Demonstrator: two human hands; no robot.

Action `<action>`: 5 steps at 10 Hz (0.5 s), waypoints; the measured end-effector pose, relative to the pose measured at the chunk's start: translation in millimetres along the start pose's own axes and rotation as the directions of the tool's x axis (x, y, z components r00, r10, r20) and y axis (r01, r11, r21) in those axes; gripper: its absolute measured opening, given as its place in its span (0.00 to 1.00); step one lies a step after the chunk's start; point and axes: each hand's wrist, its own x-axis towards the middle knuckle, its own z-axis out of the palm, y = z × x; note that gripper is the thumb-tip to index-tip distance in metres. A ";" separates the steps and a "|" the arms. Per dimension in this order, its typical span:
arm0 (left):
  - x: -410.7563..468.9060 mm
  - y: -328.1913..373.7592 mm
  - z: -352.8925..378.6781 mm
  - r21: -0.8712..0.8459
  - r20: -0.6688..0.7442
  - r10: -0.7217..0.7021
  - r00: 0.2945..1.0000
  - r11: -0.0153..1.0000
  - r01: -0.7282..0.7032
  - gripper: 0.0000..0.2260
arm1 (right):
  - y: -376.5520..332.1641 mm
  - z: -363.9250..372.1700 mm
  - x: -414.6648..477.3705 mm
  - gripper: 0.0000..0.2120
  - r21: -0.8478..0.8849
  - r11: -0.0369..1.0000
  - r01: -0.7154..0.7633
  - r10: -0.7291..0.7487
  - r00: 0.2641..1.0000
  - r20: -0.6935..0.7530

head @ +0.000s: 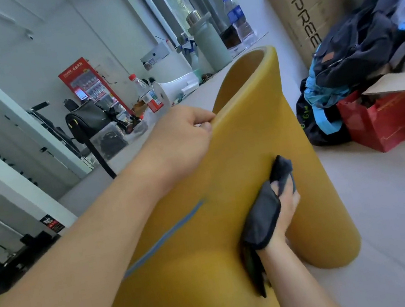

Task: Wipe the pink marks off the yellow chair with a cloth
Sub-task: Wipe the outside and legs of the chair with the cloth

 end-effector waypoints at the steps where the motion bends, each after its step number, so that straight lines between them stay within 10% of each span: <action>1: 1.6 -0.5 2.8 -0.025 -0.045 -0.026 0.999 0.999 0.025 0.13 | -35.7 6.8 -3.2 0.22 -0.205 0.959 0.194 -0.195 0.981 0.011; 3: -0.7 -2.4 0.8 -0.151 -0.016 0.014 1.000 0.988 -0.017 0.15 | -52.9 27.4 -54.2 0.22 -0.032 0.682 0.731 -0.730 0.683 0.024; 4: -2.3 -1.4 2.3 -0.004 -0.055 0.037 0.998 0.999 -0.038 0.17 | 45.4 14.1 -9.9 0.21 0.234 0.924 0.303 -0.308 0.951 -0.014; 5: -3.8 3.2 5.3 0.089 -0.089 0.064 0.994 0.994 -0.056 0.17 | 129.3 14.9 13.3 0.25 -0.931 0.288 0.226 -0.319 0.939 0.130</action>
